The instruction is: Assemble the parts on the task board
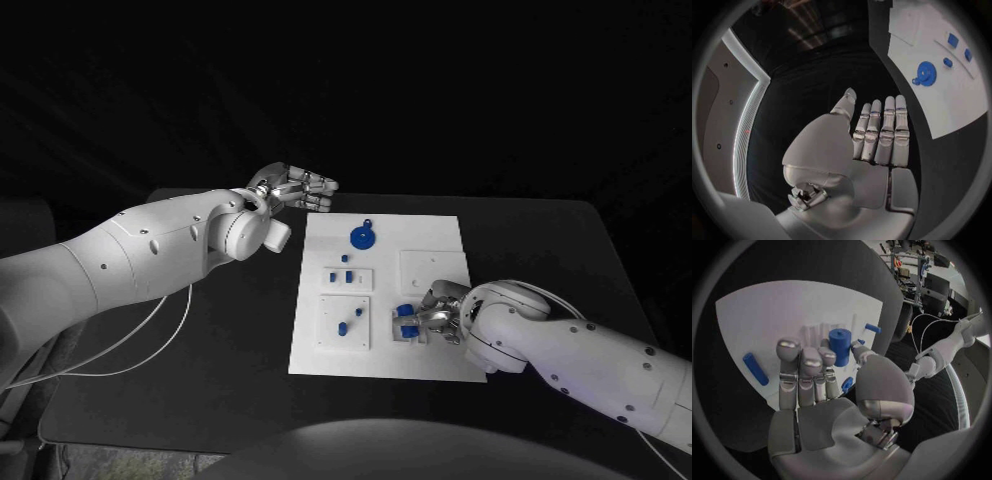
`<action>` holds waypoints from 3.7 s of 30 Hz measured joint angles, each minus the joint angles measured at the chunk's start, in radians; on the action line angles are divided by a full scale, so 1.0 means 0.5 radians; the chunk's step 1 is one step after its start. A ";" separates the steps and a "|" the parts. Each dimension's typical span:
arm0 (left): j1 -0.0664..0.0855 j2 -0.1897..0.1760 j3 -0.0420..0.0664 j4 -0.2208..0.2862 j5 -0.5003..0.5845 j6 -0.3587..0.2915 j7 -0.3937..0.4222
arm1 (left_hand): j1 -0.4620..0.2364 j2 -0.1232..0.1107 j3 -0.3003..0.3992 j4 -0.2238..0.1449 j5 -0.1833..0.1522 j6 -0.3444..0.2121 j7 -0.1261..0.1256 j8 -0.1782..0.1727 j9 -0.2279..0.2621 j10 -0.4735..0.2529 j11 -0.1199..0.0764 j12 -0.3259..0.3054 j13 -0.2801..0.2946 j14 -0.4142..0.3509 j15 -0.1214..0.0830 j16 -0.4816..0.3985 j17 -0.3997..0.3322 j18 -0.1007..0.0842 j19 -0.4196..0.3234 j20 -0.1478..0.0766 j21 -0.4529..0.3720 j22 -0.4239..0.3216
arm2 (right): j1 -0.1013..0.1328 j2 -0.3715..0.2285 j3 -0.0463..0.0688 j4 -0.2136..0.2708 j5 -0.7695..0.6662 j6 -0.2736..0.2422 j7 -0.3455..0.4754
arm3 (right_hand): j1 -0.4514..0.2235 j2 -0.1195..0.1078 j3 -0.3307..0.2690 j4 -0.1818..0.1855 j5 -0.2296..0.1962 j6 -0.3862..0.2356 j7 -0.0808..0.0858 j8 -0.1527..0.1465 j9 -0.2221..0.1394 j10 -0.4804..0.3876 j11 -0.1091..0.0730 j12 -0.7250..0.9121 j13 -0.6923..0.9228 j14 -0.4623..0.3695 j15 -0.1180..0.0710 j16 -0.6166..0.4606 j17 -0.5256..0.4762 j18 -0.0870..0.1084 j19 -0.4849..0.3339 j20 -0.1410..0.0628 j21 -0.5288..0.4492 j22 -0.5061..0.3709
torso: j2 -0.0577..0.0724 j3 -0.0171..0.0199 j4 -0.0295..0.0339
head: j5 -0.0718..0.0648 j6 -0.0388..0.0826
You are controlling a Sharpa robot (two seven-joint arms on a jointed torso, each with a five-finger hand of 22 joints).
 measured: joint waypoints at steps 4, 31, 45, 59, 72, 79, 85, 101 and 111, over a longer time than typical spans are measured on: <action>0.000 -0.001 0.000 0.000 0.000 0.001 -0.001 | 0.000 0.000 0.000 0.000 0.000 0.000 0.000 0.000 0.000 0.000 0.000 0.000 0.000 0.000 0.000 0.000 0.000 0.000 0.000 0.000 0.000 0.000 | 0.000 -0.004 0.000 0.006 0.000 0.000 0.000 | 0.000 0.000 0.015 -0.004 0.000 0.000 0.000 0.000 0.000 0.000 0.000 0.000 0.000 0.000 0.000 0.000 0.002 -0.021 0.000 0.000 0.000 0.000 | 0.000 0.0000 0.000 | 0.001 0.000; 0.000 -0.001 0.000 0.000 0.000 0.008 -0.007 | 0.000 0.000 0.001 0.010 0.000 0.000 0.000 0.000 0.000 0.000 0.000 0.000 0.000 -0.007 0.007 0.000 0.000 0.000 0.000 0.000 0.000 -0.002 | -0.001 -0.002 0.000 0.019 -0.002 -0.002 0.000 | -0.012 0.012 0.028 -0.017 0.000 0.007 -0.007 0.000 0.000 0.000 0.000 0.000 -0.002 0.000 0.000 -0.008 0.004 -0.018 0.000 0.000 0.000 0.000 | 0.000 -0.0006 0.001 | 0.004 -0.004; 0.000 0.000 0.000 -0.002 -0.001 0.010 -0.008 | 0.000 0.000 0.001 0.010 0.000 0.000 0.000 0.000 0.000 0.000 0.000 0.000 0.000 -0.007 0.007 0.000 0.000 0.000 0.000 0.000 0.000 -0.002 | 0.000 0.021 -0.009 -0.024 -0.077 -0.002 0.000 | -0.064 0.022 -0.003 0.037 0.000 0.007 -0.007 0.001 -0.010 0.000 0.000 -0.049 -0.025 0.000 0.000 -0.039 -0.005 -0.017 0.000 0.000 -0.022 0.000 | 0.000 -0.0012 0.001 | 0.000 -0.001; 0.000 -0.005 0.000 -0.001 -0.001 0.010 -0.010 | -0.017 0.001 -0.006 0.017 0.000 -0.007 0.007 0.000 0.000 0.000 0.000 0.000 0.000 -0.007 0.007 0.000 0.000 0.000 0.000 0.000 0.000 -0.002 | -0.001 0.011 -0.016 0.014 -0.095 0.068 -0.003 | -0.033 0.039 -0.347 0.218 0.000 0.007 -0.007 0.000 -0.066 0.000 0.000 -0.064 -0.049 0.000 0.000 -0.053 -0.006 -0.016 0.000 0.000 -0.040 0.000 | 0.000 0.0017 -0.001 | 0.002 -0.003; 0.000 -0.009 0.000 0.000 -0.001 0.010 -0.012 | -0.017 0.001 -0.007 0.032 0.000 -0.012 0.002 0.000 0.000 0.000 0.000 0.000 0.000 -0.007 0.007 0.000 0.000 0.000 0.000 0.000 0.000 -0.003 | -0.006 -0.026 -0.016 0.076 -0.095 0.061 -0.005 | -0.090 0.258 -0.661 0.025 0.000 0.007 -0.007 0.000 -0.061 0.000 0.000 -0.064 -0.054 0.000 0.000 -0.060 0.003 -0.016 0.000 0.000 -0.040 0.000 | 0.000 0.0006 0.000 | 0.000 -0.002; 0.000 -0.014 0.000 0.000 -0.001 0.011 -0.014 | -0.025 0.009 -0.007 0.032 0.000 -0.012 0.002 0.000 0.000 0.000 0.000 0.000 0.000 -0.007 0.007 0.000 0.000 0.000 0.000 0.000 0.000 -0.003 | -0.007 -0.093 -0.011 0.135 -0.083 0.081 0.027 | -0.047 0.274 -0.705 -0.067 0.000 0.019 -0.008 0.000 -0.040 0.000 0.000 -0.052 -0.056 0.000 0.000 -0.060 0.001 -0.016 0.000 0.000 -0.040 0.000 | 0.000 -0.0006 0.000 | 0.000 0.001; 0.000 -0.018 0.000 0.000 -0.001 0.011 -0.015 | -0.025 0.009 -0.007 0.032 0.000 -0.012 0.002 0.000 0.000 0.000 0.000 0.000 0.000 -0.007 0.007 0.000 0.000 0.000 0.000 0.000 0.000 -0.003 | -0.007 -0.150 0.003 0.184 -0.052 0.124 0.065 | -0.032 0.279 -0.713 -0.101 0.000 0.019 -0.008 0.000 -0.026 0.000 0.000 -0.045 -0.056 0.000 0.000 -0.059 0.000 -0.016 0.000 0.000 -0.032 0.000 | -0.001 -0.0004 -0.002 | -0.002 0.004; 0.000 -0.026 -0.005 0.000 -0.001 0.014 -0.020 | -0.025 0.009 0.000 0.039 0.000 -0.012 0.002 0.000 0.000 0.000 0.000 0.000 0.000 -0.007 0.007 0.000 0.000 0.000 0.000 0.000 0.000 -0.003 | -0.024 -0.211 0.021 0.213 -0.026 0.278 0.208 | 0.135 0.347 -0.639 -0.348 0.131 0.039 -0.016 0.000 0.030 -0.007 0.007 -0.009 -0.056 0.000 0.000 -0.059 -0.014 -0.016 0.000 0.000 -0.032 0.000 | 0.000 0.0021 -0.002 | -0.009 0.005; 0.000 -0.025 -0.007 0.000 -0.001 0.016 -0.024 | -0.025 0.009 -0.006 0.045 0.000 -0.011 0.003 0.000 0.000 0.000 0.000 0.000 0.000 -0.007 0.007 0.000 0.000 0.000 0.000 0.000 0.000 -0.003 | -0.036 -0.183 0.022 0.191 -0.039 0.283 0.227 | 0.011 0.250 0.036 -0.362 0.000 0.065 -0.041 0.000 0.030 -0.015 0.000 -0.009 -0.057 -0.003 -0.012 -0.059 -0.021 -0.016 0.000 0.000 -0.032 0.000 | 0.001 0.0008 0.001 | -0.013 0.003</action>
